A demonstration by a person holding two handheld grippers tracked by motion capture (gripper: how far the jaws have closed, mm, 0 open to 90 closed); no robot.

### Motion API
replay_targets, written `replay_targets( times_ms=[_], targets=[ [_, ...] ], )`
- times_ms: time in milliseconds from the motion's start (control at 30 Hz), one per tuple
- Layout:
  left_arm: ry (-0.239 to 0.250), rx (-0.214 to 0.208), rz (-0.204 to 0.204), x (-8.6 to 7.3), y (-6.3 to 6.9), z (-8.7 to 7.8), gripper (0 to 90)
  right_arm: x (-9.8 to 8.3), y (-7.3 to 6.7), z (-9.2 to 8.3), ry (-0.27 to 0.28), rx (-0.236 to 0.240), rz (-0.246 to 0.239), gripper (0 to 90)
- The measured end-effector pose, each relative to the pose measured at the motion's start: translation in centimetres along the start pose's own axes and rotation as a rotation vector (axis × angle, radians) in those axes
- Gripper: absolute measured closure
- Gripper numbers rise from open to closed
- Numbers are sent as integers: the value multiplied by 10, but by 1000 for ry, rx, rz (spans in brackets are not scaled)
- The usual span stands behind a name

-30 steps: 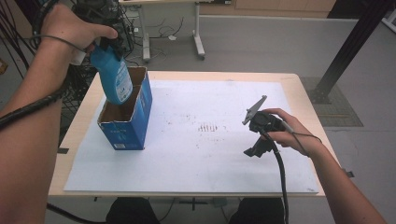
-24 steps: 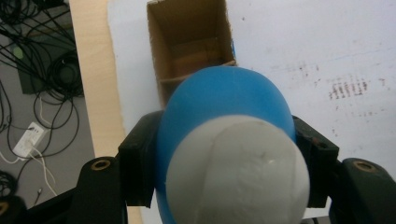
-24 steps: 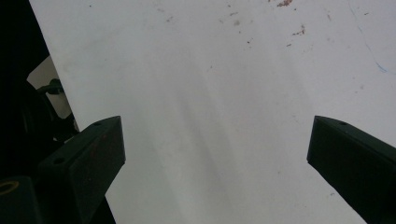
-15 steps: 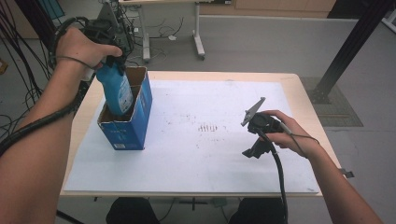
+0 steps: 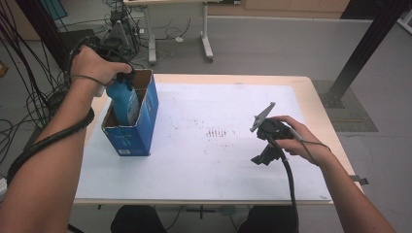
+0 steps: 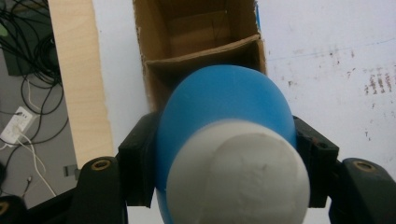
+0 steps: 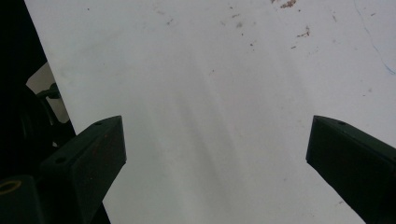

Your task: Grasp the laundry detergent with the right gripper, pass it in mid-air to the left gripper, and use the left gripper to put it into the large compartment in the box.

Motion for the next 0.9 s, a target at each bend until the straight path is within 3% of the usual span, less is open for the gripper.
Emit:
replay_targets(
  times_ms=[267,900],
  targets=[
    [-9,6,-12,-2,-3,21,373,-3,0,2,1,1,6,45],
    [-39,-5,-26,-7,-4,48,374,-1,1,4,-3,4,4,46]
  ],
)
Point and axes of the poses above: each handheld gripper's, and its own axes: z roughly forward along the jaws, x roughly out of its top, y roughly to its right, the point moved 2 cm from there along z, roughly forward along the jaws, and after that the axes turned 8 degrees about -z, right-handed, at the moved point
